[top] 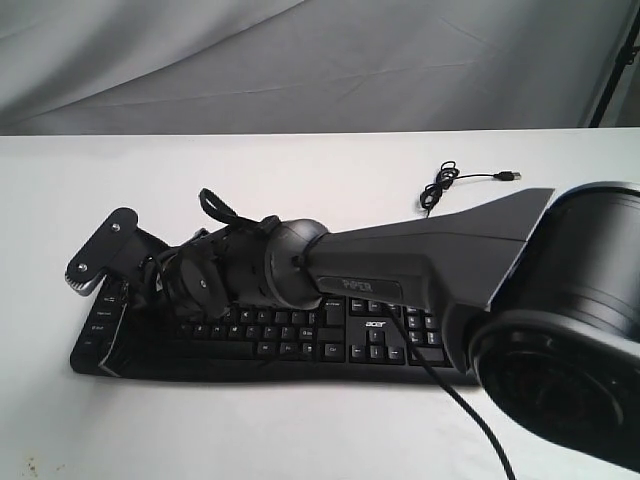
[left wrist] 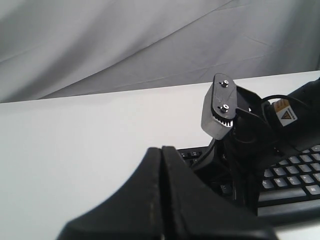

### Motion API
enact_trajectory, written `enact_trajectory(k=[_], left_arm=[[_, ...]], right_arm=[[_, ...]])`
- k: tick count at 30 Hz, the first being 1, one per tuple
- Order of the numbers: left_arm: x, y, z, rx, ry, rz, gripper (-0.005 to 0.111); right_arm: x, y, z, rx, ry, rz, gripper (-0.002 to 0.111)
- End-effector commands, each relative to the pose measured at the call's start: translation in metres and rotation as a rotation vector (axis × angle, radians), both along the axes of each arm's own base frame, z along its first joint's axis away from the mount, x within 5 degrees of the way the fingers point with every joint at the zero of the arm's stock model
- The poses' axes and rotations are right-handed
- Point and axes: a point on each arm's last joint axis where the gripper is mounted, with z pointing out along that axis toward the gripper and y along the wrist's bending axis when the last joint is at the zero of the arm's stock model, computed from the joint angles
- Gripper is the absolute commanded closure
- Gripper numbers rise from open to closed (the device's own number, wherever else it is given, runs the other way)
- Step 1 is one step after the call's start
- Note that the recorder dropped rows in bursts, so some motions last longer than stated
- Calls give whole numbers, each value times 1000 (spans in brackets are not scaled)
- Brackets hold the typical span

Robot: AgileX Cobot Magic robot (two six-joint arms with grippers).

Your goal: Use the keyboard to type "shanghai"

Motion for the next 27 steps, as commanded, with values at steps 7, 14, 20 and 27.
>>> enact_trajectory(k=[7,14,20,27], left_arm=[[0,0,-1,-3,-4,-4,107],[0,0,-1,-3,-4,-4,107],[0,0,-1,-3,-4,-4,107],[0,0,-1,-3,-4,-4,107]], right_arm=[[0,-6,33,18,-28,13,108],[-9,-55,40,8,-24,-56,108],[-14,-71,30,-6,1,-89,108],[-12,-69,22,-1,-1,-101,108]])
